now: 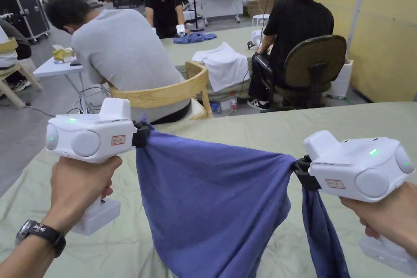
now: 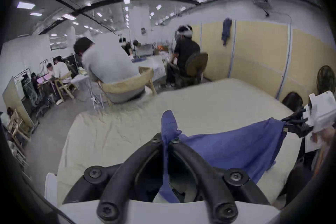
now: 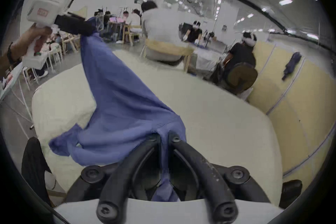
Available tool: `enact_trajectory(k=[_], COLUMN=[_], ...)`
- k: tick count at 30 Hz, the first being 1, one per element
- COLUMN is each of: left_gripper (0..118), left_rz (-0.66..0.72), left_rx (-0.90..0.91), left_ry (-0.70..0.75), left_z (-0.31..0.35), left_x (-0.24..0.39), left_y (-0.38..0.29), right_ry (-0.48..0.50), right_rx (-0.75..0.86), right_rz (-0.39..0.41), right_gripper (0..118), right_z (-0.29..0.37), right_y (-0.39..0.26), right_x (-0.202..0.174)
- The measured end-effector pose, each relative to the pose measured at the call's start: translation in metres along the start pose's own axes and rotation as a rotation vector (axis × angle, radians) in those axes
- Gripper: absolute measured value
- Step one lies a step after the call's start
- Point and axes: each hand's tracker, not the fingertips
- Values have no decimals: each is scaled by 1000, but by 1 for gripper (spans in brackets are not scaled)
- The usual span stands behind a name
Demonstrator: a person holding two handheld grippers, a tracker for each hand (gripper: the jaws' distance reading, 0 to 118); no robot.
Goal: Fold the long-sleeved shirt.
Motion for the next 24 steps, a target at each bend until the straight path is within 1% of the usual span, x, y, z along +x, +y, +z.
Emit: enact_trajectory(k=[3,5,7,9,11,14,17,20,23,24], left_gripper=[3,3,3,3,3,3,3,3,3,3], left_rz=[33,62,51,52,90,85,95,98,93,99], left_rx=[91,121,150,187,234,278,343,397,456,479], left_ry=[18,21,37,49,48,55,64,93,109,95], left_z=[36,53,66,80,90,106,124,141,162,169], left_x=[-8,-12,-13,-13,-15,-12,-10,-10,-8,-8], left_y=[27,42,56,70,84,110,137,166,195,205], right_ry=[-42,-67,-96,-148,-174,-205,-260,-276,-345,-353], right_rx=[82,111,137,188,223,286,348,393,457,463], right_rz=[-15,-18,9,32,20,13,35,25,47,44], right_gripper=[11,11,11,11,11,11,11,11,11,11], right_z=[30,47,63,79,94,115,140,166,193,202], right_y=[32,54,75,97,119,150,183,218,252,264], right_x=[16,26,33,40,47,59,68,81,90,93])
